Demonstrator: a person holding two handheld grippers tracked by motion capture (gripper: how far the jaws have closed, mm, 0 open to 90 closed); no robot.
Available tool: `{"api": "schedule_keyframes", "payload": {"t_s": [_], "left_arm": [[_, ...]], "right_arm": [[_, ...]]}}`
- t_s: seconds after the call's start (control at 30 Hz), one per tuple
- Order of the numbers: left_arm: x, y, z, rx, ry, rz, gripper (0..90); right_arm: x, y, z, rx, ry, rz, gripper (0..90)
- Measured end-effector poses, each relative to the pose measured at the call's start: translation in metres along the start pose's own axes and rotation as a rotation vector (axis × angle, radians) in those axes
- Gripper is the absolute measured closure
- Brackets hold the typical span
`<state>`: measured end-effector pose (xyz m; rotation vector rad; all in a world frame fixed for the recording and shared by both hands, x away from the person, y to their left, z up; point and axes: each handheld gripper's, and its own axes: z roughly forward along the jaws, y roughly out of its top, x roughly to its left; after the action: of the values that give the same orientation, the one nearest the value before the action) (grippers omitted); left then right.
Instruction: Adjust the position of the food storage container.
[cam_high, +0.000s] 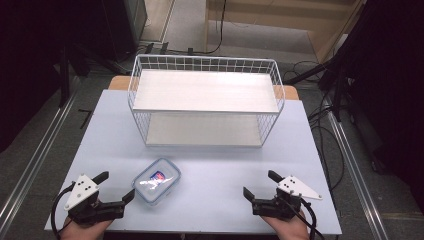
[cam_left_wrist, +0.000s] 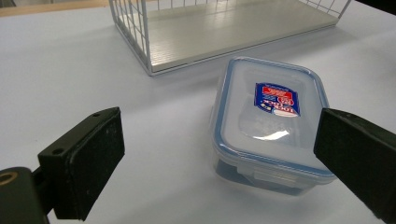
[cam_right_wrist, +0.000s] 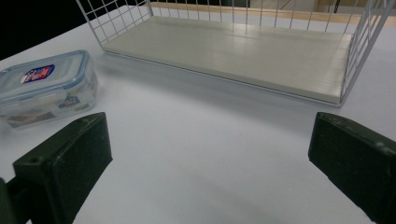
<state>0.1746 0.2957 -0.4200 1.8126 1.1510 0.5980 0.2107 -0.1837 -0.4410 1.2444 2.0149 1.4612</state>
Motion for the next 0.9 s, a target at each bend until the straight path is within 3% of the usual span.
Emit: {"api": "schedule_keyframes", "payload": {"t_s": [0.53,0.57,0.6,0.63,0.67,0.7,0.73,0.8,0.9], "left_arm": [[0.001,-0.002,0.001,0.012,-0.019,-0.021,2.5],[0.001,-0.003,0.000,0.001,-0.028,-0.031,8.9],[0.001,-0.005,-0.002,-0.011,-0.046,-0.041,22.0],[0.001,-0.006,-0.004,-0.016,-0.062,-0.052,42.9],[0.001,-0.006,-0.004,-0.016,-0.062,-0.052,57.5],[0.001,-0.007,-0.002,0.015,-0.055,-0.084,66.8],[0.000,-0.009,-0.001,0.026,-0.031,-0.083,76.5],[-0.001,-0.011,0.001,0.053,0.017,-0.070,90.0],[-0.002,-0.014,0.003,0.085,0.039,-0.067,90.0]], "right_arm": [[-0.003,0.000,0.002,-0.001,-0.011,0.015,0.0],[-0.003,0.000,0.001,-0.005,-0.009,0.017,0.0],[-0.003,0.001,0.001,-0.006,-0.008,0.020,0.0],[-0.003,0.000,0.002,-0.005,-0.008,0.018,0.0],[-0.003,0.000,0.003,-0.005,-0.009,0.016,0.0],[-0.003,0.000,0.003,-0.002,-0.006,0.018,0.0],[-0.002,-0.001,0.003,0.001,-0.004,0.018,0.0],[-0.002,-0.001,0.004,0.003,-0.004,0.015,0.0],[-0.001,0.000,0.003,0.000,-0.003,0.014,0.1]]}}
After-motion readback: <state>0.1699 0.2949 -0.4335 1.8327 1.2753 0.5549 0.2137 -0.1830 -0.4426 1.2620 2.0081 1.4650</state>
